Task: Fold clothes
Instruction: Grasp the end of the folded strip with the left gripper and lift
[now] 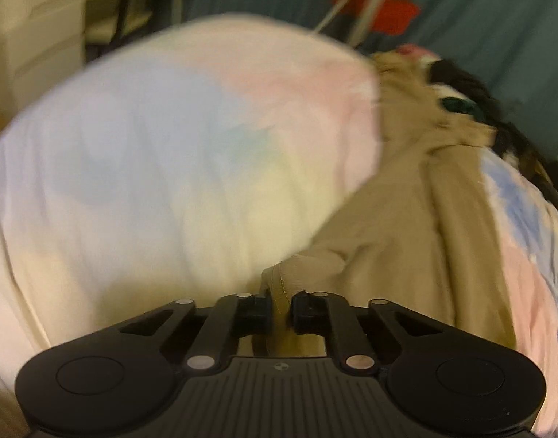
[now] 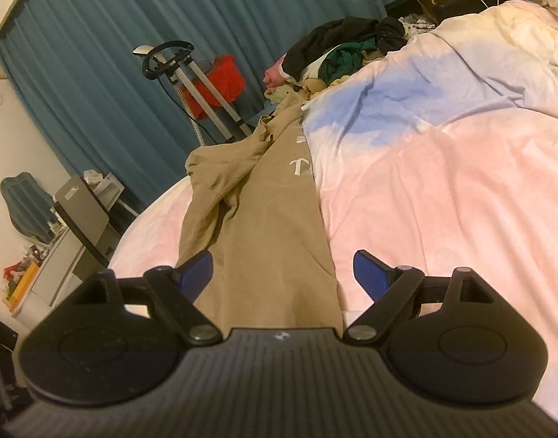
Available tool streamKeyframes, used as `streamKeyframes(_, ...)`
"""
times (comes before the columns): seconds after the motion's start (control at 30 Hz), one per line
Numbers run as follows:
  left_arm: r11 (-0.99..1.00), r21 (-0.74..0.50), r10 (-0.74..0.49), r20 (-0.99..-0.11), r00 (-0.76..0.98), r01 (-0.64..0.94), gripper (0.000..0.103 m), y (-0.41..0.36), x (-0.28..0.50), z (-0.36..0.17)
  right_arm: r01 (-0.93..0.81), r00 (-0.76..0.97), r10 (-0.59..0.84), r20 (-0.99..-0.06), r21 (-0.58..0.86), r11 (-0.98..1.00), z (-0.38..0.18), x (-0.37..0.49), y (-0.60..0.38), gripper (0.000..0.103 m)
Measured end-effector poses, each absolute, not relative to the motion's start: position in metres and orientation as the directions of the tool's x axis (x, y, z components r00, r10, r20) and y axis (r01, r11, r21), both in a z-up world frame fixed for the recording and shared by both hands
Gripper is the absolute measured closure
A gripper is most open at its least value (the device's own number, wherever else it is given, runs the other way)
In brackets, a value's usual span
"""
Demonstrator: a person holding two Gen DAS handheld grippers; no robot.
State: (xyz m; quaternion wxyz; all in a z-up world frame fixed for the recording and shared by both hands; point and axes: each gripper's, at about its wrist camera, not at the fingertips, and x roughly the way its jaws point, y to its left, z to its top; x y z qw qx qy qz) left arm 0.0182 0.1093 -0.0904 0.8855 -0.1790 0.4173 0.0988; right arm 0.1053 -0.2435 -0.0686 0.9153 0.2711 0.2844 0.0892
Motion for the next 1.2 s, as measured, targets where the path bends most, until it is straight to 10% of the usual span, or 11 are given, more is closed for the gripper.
streamKeyframes(0.2,0.998,0.045,0.053,-0.63,0.775,-0.032,0.094,0.026,-0.028,-0.058,-0.002,0.826,0.303,-0.475,0.536,0.844,-0.068,0.106,-0.247,0.018)
streamKeyframes(0.53,0.931,0.202,-0.068,-0.722,0.688,0.304,0.094,-0.05,-0.041,-0.096,0.01,0.825,0.296,-0.481,0.536,0.844,-0.067,0.107,-0.251,0.018)
streamKeyframes(0.83,0.935,-0.019,-0.245,-0.759,0.604,0.355,0.056,-0.027,-0.053,-0.093,0.016,0.817,0.294,-0.497,0.529,0.849,-0.069,0.11,-0.252,0.018)
streamKeyframes(1.2,0.959,-0.281,-0.194,-0.758,0.623,-0.043,0.045,0.039,0.004,-0.088,0.032,0.712,0.41,-0.57,0.609,0.793,-0.102,0.113,-0.258,0.027)
